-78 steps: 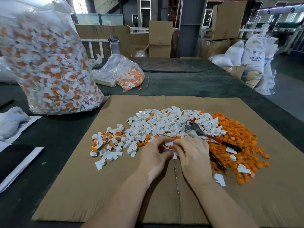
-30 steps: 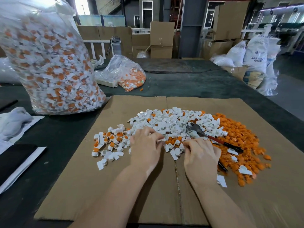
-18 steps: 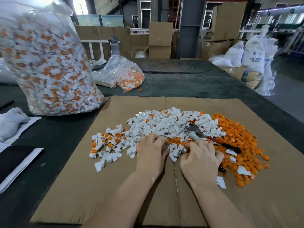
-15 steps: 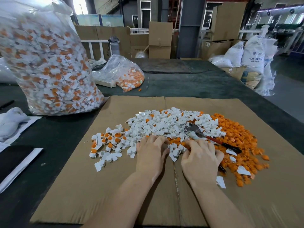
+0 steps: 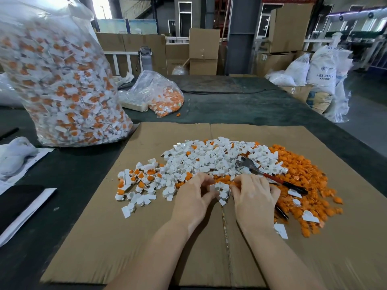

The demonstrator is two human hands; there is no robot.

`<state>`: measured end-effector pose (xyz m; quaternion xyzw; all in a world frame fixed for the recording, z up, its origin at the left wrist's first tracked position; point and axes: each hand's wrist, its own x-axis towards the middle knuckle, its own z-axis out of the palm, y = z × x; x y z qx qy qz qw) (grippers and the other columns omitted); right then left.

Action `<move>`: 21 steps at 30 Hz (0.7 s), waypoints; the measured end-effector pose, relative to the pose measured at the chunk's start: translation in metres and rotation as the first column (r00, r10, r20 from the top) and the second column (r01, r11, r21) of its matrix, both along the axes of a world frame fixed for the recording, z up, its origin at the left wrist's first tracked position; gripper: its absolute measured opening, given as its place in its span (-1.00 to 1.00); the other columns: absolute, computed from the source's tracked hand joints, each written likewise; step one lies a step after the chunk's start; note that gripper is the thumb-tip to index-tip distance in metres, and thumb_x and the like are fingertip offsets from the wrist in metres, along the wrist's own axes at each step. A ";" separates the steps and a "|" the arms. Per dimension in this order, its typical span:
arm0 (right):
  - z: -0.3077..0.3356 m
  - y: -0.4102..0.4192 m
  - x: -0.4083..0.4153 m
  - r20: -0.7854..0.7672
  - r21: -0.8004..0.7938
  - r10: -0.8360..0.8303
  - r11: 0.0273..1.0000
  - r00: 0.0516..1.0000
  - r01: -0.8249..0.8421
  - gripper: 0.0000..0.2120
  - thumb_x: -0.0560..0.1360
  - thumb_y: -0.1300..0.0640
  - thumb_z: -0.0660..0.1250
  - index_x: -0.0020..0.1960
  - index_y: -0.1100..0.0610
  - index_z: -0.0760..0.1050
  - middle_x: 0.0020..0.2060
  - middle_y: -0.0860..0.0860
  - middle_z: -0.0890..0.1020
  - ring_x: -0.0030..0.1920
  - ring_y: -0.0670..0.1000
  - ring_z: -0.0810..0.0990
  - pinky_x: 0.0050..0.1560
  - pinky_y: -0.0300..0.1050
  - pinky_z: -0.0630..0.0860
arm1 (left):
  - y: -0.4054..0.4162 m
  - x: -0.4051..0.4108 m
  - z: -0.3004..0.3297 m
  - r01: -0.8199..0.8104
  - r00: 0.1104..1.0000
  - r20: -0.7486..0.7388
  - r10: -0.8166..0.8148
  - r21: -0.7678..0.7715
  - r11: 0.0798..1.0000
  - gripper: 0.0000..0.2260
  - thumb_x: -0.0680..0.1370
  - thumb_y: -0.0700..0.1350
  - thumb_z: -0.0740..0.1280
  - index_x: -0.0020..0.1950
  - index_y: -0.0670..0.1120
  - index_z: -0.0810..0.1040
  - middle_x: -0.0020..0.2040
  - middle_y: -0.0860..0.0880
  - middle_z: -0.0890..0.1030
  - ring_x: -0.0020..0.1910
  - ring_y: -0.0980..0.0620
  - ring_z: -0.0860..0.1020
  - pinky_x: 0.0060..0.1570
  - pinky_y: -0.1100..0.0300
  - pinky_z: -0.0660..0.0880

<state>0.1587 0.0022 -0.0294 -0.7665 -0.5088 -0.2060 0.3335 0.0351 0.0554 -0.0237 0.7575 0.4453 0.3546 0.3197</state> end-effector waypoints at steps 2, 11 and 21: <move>0.003 -0.002 -0.001 -0.013 0.021 0.065 0.998 0.998 -0.065 -0.82 0.35 0.20 0.50 -0.24 0.16 0.49 -0.36 0.04 0.57 -0.30 0.10 0.53 -0.14 0.02 0.40 | 0.000 -0.001 0.001 0.022 1.000 0.007 -0.022 0.000 1.000 -0.87 0.50 -0.07 0.40 -0.13 0.13 0.48 -0.26 0.20 0.52 -0.23 0.27 0.47 -0.24 0.51 0.35; 0.006 -0.006 0.000 -0.141 0.130 0.332 0.940 0.933 -0.314 -0.86 0.34 0.34 0.49 -0.21 0.24 0.53 -0.30 0.04 0.57 -0.28 -0.03 0.53 -0.26 -0.28 0.42 | 0.000 0.008 0.004 0.011 0.992 0.126 0.002 -0.100 0.995 -0.89 0.51 -0.09 0.39 -0.12 0.11 0.51 -0.28 0.19 0.56 -0.23 0.25 0.52 -0.27 0.53 0.35; 0.009 -0.009 -0.002 -0.345 0.251 0.413 0.906 0.843 -0.342 -0.83 0.43 0.38 0.38 -0.01 0.22 0.60 -0.19 -0.08 0.58 -0.15 -0.09 0.58 -0.09 -0.31 0.48 | -0.001 0.010 0.003 0.035 0.987 0.161 -0.014 -0.130 0.991 -0.81 0.51 -0.15 0.39 -0.16 0.15 0.50 -0.27 0.13 0.60 -0.22 0.22 0.57 -0.24 0.51 0.38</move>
